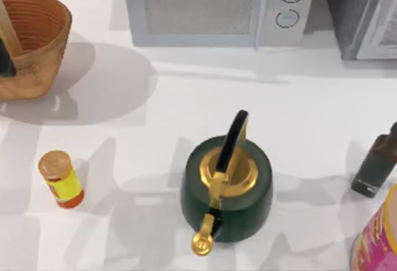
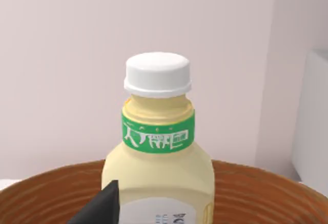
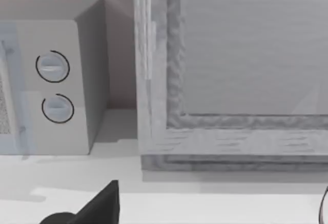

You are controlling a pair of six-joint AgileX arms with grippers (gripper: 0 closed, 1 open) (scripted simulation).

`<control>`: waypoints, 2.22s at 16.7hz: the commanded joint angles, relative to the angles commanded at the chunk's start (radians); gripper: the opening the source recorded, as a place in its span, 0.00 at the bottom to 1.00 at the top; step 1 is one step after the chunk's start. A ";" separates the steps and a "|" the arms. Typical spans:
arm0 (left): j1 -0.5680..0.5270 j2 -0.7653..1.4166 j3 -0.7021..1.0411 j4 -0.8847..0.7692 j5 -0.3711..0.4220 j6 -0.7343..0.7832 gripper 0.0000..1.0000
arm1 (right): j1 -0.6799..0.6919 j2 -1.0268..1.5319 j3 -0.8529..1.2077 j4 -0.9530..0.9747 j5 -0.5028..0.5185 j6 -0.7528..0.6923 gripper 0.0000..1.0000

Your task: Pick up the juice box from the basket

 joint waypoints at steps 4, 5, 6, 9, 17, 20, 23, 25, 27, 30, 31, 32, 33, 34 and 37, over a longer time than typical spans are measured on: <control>0.031 0.328 0.109 0.213 0.037 0.003 1.00 | 0.000 0.000 0.000 0.000 0.000 0.000 1.00; 0.038 0.399 0.132 0.259 0.045 0.003 1.00 | 0.000 0.000 0.000 0.000 0.000 0.000 1.00; 0.044 0.464 0.154 0.301 0.052 0.004 1.00 | 0.000 0.000 0.000 0.000 0.000 0.000 1.00; 0.058 0.614 0.203 0.397 0.069 0.005 1.00 | 0.000 0.000 0.000 0.000 0.000 0.000 1.00; 0.060 0.669 0.226 0.449 0.075 0.010 1.00 | 0.000 0.000 0.000 0.000 0.000 0.000 1.00; 0.058 0.694 0.246 0.432 0.071 0.006 1.00 | 0.000 0.000 0.000 0.000 0.000 0.000 1.00; 0.049 0.739 0.316 0.405 0.063 0.005 1.00 | 0.000 0.000 0.000 0.000 0.000 0.000 1.00; 0.043 0.771 0.371 0.384 0.057 0.005 1.00 | 0.000 0.000 0.000 0.000 0.000 0.000 1.00; 0.038 0.798 0.416 0.366 0.052 0.004 1.00 | 0.000 0.000 0.000 0.000 0.000 0.000 1.00; 0.035 0.813 0.442 0.355 0.049 0.004 1.00 | 0.000 0.000 0.000 0.000 0.000 0.000 1.00; 0.035 0.813 0.442 0.355 0.049 0.004 1.00 | 0.000 0.000 0.000 0.000 0.000 0.000 1.00; 0.035 0.813 0.442 0.355 0.049 0.004 1.00 | 0.000 0.000 0.000 0.000 0.000 0.000 1.00; 0.035 0.813 0.442 0.355 0.049 0.004 1.00 | 0.000 0.000 0.000 0.000 0.000 0.000 1.00; 0.035 0.813 0.442 0.355 0.049 0.004 0.92 | 0.000 0.000 0.000 0.000 0.000 0.000 1.00; 0.035 0.813 0.442 0.355 0.049 0.004 0.70 | 0.000 0.000 0.000 0.000 0.000 0.000 1.00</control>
